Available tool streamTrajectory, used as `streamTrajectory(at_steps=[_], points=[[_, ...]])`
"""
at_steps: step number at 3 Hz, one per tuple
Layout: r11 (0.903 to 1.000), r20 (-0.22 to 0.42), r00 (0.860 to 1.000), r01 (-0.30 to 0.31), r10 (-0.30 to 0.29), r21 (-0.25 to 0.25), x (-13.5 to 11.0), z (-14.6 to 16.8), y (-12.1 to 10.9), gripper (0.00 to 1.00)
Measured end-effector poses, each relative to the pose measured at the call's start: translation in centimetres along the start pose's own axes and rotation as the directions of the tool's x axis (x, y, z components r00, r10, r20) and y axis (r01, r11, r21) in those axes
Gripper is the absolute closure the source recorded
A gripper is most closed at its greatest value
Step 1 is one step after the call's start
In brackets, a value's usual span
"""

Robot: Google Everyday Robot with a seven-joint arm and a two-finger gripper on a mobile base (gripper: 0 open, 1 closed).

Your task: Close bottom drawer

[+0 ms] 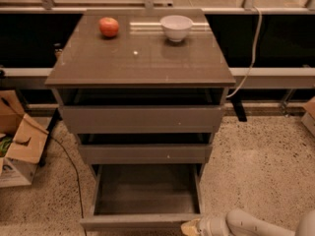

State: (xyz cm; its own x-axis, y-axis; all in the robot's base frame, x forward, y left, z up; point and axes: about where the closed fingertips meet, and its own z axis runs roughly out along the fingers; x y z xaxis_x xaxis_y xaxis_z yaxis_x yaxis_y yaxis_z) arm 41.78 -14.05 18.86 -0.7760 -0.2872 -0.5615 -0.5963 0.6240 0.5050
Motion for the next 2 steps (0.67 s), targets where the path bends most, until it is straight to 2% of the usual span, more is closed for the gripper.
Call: streamTrajectory(at_steps=[1,2], points=[[1.0,0.008,1.0,0.007,-0.007,-0.003,-0.4,0.3,-0.1,1.0],[0.9976,0.075,0.995,0.066,-0.064,-0.021,-3.4,3.0,-1.2,1.0]])
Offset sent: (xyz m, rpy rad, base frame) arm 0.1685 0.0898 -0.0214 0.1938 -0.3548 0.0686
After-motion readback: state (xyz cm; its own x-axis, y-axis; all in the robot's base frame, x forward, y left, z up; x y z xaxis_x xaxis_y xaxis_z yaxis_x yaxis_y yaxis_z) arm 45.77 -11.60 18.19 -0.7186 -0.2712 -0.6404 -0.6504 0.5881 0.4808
